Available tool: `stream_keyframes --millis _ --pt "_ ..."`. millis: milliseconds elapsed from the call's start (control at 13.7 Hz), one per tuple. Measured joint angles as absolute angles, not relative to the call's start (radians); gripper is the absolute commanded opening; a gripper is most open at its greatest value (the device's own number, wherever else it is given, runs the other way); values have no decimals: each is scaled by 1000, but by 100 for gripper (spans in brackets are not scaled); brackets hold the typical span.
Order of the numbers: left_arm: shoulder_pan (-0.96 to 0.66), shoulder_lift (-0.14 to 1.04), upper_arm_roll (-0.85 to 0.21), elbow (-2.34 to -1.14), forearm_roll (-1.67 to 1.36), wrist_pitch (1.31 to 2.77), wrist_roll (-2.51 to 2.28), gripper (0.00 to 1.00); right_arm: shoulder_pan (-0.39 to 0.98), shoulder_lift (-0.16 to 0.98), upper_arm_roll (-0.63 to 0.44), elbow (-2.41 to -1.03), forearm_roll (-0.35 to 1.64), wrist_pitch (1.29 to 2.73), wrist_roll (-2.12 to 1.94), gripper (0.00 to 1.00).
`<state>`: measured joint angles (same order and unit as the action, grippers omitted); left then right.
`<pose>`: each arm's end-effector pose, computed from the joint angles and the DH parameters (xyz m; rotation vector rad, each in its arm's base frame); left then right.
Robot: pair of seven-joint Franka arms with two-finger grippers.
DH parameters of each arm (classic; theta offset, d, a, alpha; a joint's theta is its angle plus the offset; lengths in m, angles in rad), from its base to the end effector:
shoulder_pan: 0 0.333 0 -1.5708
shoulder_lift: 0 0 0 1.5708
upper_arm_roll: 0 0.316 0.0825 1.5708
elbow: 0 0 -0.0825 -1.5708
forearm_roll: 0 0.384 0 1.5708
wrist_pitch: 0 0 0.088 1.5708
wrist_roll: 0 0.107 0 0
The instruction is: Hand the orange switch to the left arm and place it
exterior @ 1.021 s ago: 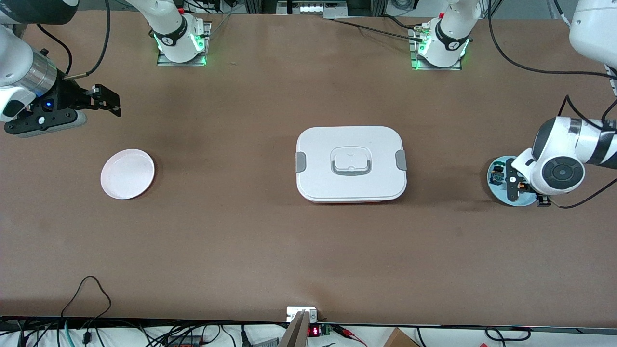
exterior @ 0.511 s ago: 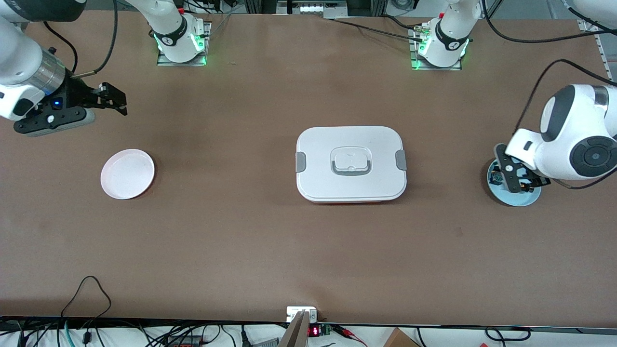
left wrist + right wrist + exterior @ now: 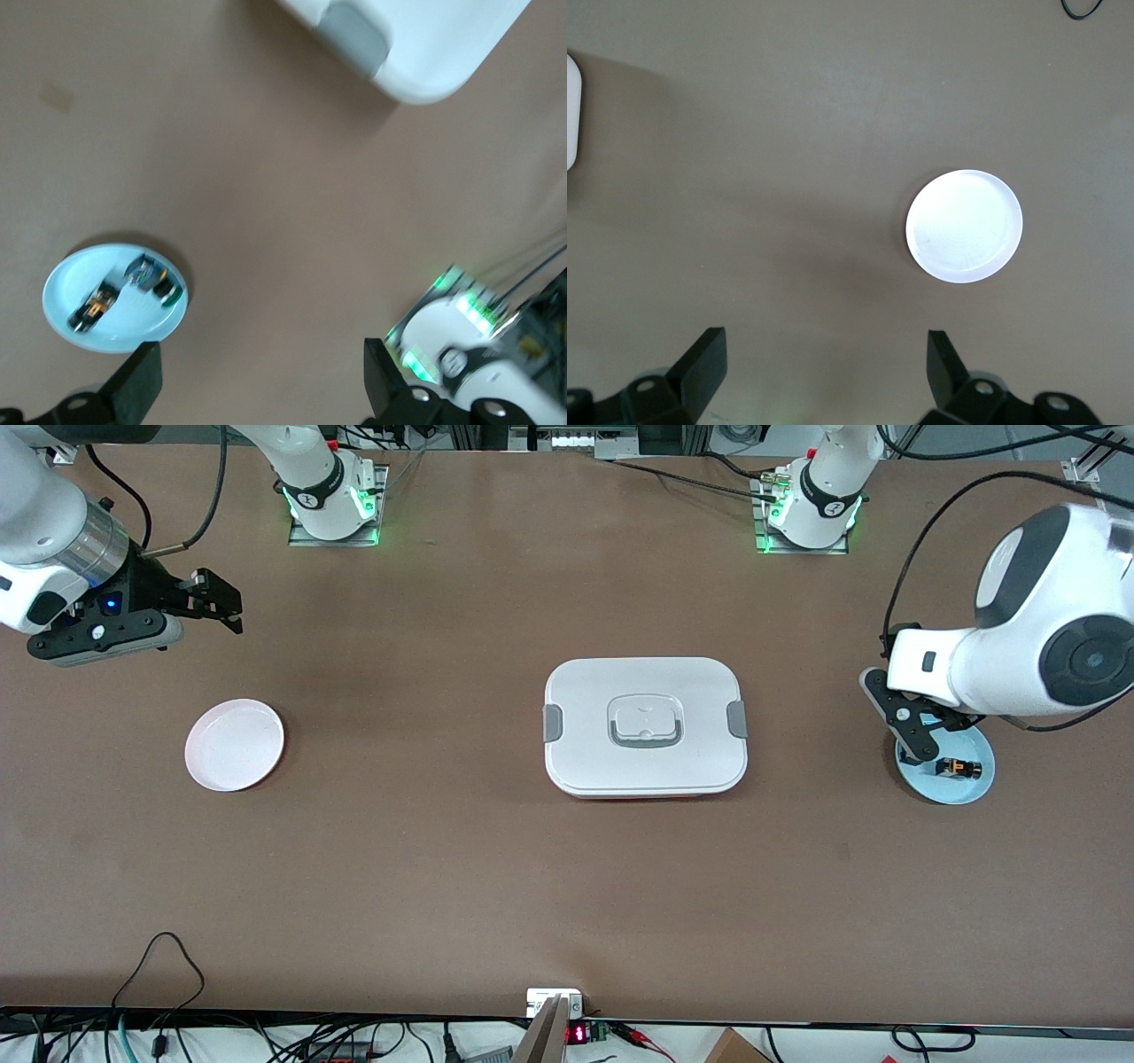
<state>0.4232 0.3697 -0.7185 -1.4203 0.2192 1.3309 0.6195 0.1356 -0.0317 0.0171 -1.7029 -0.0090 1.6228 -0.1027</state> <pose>0.6002 -0.0880 0.5035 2.7010 -1.3273 -0.5490 0.5393 0.0822 0.5839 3.1044 0.3996 -0.0754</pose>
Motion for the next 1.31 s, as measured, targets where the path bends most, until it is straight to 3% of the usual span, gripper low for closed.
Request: stream_keyframes --millis 146,511,729,948,1313 --pt "407 369 -678 -1387 187 1372 576 100 134 -32 16 -1703 -9 1623 -103 100" --pt "245 315 -365 -1409 71 1560 382 100 134 -32 14 -1703 -9 1622 -103 100" --pt "151 160 -270 -1587 63 1704 135 100 133 -32 12 -1703 -9 1621 -103 100" --pt "38 -4 -137 -1757 -15 1743 70 100 133 -32 12 -1703 -9 1621 -103 100" --pt "18 -33 -89 -1804 -47 1756 61 100 132 -31 11 -1703 -9 1621 -103 100"
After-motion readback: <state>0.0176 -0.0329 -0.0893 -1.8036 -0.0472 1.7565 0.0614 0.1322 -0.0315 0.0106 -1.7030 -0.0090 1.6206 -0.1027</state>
